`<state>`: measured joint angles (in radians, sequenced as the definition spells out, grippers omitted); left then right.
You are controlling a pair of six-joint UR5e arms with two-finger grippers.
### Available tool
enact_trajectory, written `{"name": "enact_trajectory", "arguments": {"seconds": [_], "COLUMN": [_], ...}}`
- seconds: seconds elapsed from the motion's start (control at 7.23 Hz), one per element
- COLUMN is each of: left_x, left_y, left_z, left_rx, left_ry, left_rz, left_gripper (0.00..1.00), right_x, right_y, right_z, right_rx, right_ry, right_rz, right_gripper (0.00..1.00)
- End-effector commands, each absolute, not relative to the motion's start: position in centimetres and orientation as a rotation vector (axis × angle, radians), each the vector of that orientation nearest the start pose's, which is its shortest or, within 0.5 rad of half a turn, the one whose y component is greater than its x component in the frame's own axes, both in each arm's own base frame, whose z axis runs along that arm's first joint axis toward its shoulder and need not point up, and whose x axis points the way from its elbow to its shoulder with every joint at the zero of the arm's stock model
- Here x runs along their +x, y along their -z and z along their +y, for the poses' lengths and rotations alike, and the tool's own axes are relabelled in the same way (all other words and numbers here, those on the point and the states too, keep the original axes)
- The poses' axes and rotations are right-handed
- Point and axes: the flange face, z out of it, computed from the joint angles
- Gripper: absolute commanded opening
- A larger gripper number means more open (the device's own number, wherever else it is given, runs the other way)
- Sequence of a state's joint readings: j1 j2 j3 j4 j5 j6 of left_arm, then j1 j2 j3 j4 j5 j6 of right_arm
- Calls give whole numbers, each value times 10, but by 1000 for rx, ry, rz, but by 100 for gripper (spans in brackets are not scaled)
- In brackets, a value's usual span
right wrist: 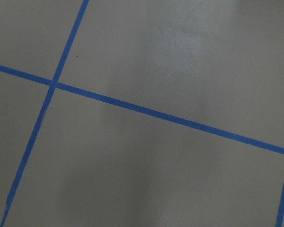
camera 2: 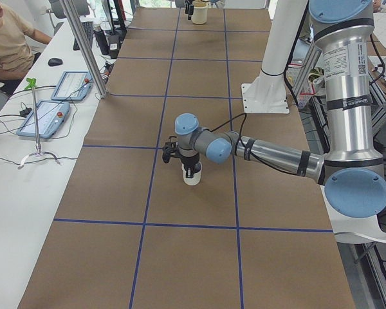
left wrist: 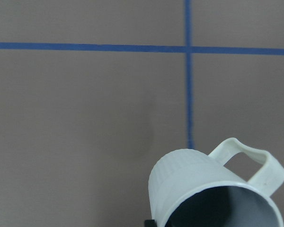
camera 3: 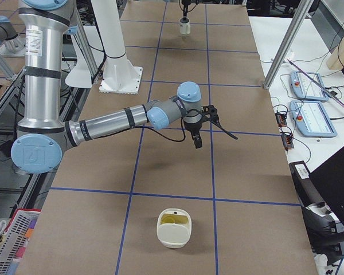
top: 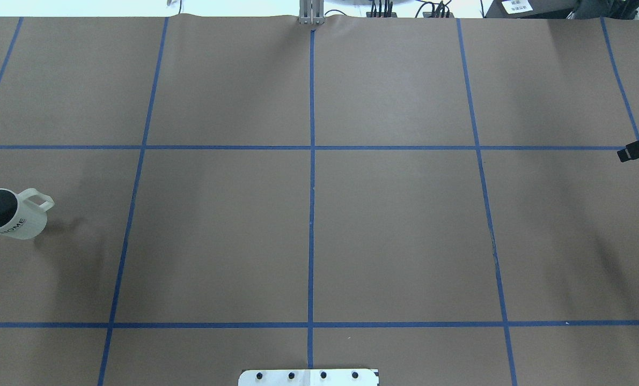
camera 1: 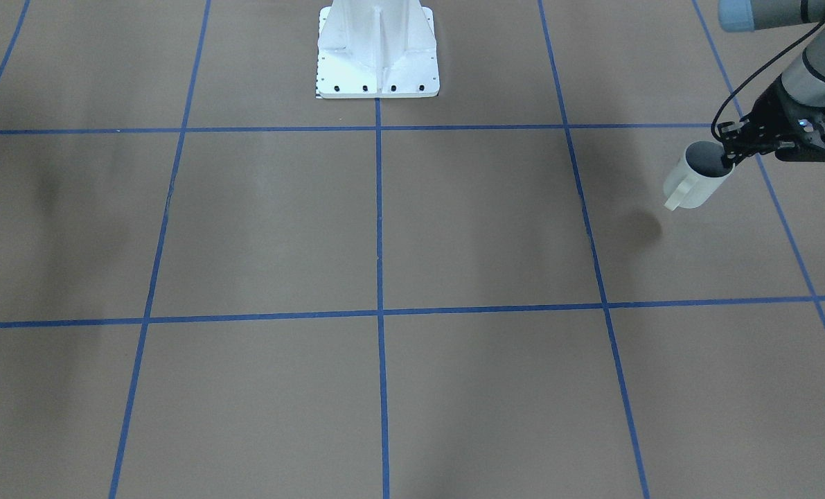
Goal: Left arm hands cup to right arm to dump lemon
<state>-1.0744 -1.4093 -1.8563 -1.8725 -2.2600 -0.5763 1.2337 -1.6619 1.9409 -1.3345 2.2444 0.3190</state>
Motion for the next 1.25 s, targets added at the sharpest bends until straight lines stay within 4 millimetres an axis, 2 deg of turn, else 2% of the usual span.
{"name": "enact_trajectory", "arguments": {"seconds": [0.0,0.14,0.28,0.42,0.55,0.69,0.83,0.97,1.11], "left_x": [156,158,159,160,154,141,101,62,9], "left_y": [-579,-571,-571,-564,-557,-547,-531,-525,-537], "left_z": [-427,-427,-430,-434,-432,-432,-432,-405,-382], "left_rx": [15,11,13,30,44,71,135,182,248], "left_ry": [-90,-98,-99,-100,-96,-81,-26,-9,-17], "left_rz": [840,862,861,862,867,873,880,869,840], "left_gripper": [0,0,5,99,100,100,100,100,100], "right_x": [-71,-70,-70,-70,-67,-56,-46,-40,-28], "right_y": [-494,-490,-492,-491,-493,-494,-500,-507,-522], "right_z": [-460,-461,-462,-462,-460,-459,-447,-440,-428], "right_rx": [263,257,253,254,252,258,248,237,220], "right_ry": [167,170,168,169,163,141,122,109,94], "right_rz": [-790,-821,-824,-824,-823,-820,-821,-816,-804], "right_gripper": [100,100,100,100,100,100,100,100,100]}}
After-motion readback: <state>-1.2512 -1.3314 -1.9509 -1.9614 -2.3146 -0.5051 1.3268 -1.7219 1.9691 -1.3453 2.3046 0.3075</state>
